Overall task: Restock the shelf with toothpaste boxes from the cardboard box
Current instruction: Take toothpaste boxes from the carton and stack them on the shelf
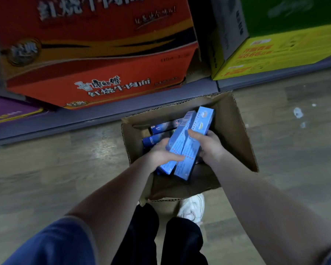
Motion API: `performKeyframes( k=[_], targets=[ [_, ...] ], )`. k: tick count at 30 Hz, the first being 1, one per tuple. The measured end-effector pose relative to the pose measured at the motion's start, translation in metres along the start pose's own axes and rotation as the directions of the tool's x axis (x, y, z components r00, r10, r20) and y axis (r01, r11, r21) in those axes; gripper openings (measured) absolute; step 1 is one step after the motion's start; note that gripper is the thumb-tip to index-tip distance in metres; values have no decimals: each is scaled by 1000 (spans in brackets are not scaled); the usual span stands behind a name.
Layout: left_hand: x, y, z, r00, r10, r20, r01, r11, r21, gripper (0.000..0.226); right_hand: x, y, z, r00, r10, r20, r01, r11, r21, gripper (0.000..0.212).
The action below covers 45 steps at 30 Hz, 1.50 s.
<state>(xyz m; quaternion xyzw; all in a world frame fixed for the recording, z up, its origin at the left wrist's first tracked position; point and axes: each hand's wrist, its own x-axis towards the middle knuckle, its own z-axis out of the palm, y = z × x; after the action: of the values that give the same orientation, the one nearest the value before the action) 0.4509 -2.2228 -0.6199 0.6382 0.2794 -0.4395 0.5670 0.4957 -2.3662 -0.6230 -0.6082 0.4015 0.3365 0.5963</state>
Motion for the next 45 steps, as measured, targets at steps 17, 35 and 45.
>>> performKeyframes(
  k=[17, 35, 45],
  targets=[
    [-194, 113, -35, 974, 207, -89, -211, 976, -44, 41, -205, -114, 7, 977, -155, 143, 134, 980, 145, 19],
    [-436, 221, -39, 852, 471, -228, -479, 877, 19, 37, -440, -226, 9, 852, -411, 325, 357, 909, 216, 28],
    [-517, 255, -24, 748, 550, -371, -570, 819, 66, 37, -519, -264, 9, 780, -514, 357, 450, 857, 250, 30]
  ],
)
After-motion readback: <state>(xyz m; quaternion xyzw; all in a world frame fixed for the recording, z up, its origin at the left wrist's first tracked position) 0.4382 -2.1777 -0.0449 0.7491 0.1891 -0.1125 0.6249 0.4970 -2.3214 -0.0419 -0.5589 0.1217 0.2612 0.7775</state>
